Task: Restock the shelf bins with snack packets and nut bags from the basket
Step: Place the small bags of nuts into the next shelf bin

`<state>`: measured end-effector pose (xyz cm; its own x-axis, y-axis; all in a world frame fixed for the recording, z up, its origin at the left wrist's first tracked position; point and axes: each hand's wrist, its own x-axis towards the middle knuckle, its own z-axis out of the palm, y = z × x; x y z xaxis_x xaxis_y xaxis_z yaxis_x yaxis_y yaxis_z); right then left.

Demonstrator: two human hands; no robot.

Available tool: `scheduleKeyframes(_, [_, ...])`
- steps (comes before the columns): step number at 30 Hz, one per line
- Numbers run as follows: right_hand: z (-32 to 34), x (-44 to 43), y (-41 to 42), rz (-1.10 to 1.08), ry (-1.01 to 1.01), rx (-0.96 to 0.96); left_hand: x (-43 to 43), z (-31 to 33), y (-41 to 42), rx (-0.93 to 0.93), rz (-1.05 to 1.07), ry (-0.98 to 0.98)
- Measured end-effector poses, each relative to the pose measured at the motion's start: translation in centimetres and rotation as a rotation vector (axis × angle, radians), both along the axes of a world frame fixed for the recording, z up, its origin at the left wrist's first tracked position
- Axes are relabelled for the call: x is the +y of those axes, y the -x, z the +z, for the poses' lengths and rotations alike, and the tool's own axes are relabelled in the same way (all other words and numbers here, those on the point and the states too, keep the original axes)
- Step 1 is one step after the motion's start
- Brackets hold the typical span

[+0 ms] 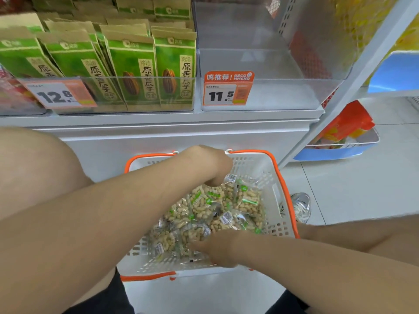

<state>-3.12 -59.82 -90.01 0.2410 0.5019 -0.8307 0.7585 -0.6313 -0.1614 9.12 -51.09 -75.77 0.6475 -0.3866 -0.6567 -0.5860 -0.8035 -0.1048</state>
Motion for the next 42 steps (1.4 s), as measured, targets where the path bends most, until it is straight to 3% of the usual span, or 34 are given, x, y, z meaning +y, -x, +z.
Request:
scheduleKeyframes(2, [-0.2, -0.3, 0.0, 0.054, -0.015, -0.014, 0.5, 0.2, 0.2, -0.001, 0.004, 0.012])
scheduleKeyframes(9, [2.3, -1.3, -4.2, -0.326, -0.12, 0.02, 2.5, 0.7, 0.0, -0.013, 0.039, 0.063])
scheduleKeyframes(14, [7.8, -1.8, -8.6, -0.848, -0.331, 0.076, 4.4, 2.8, -0.2, -0.031, 0.095, 0.055])
scheduleKeyframes(17, [11.5, -1.9, -10.4, -1.161, -0.581, -0.022, 5.1, 4.8, -0.5, 0.023, 0.131, 0.117])
scheduleKeyframes(21, [16.9, -1.9, -12.4, -1.464, -0.809, -0.035, 6.1, 7.3, -1.0, 0.17, 0.223, 0.268])
scheduleKeyframes(24, [20.3, -2.4, -13.6, -1.615, -0.877, 0.079, 6.6, 8.5, -1.2, 0.055, 0.309, 0.506])
scheduleKeyframes(28, [24.3, -2.9, -15.1, -1.615, -1.0, -0.007, 6.4, 9.3, -2.3, 0.154, 0.766, 1.08])
scheduleKeyframes(32, [26.0, -2.9, -15.8, -1.476, -1.048, -0.235, 5.2, 9.9, -3.0, 0.203, 1.09, 1.453])
scheduleKeyframes(34, [26.6, -3.0, -15.9, -1.398, -1.071, -0.335, 4.8, 9.8, -3.1, 0.216, 1.147, 1.522])
scheduleKeyframes(37, [27.8, -3.3, -16.2, -1.356, -1.105, -0.415, 4.4, 9.5, -3.6, 0.087, 1.156, 1.543])
scheduleKeyframes(42, [28.0, -3.2, -16.7, -1.279, -1.055, -0.291, 4.2, 10.4, -4.0, -0.124, 1.185, 1.604])
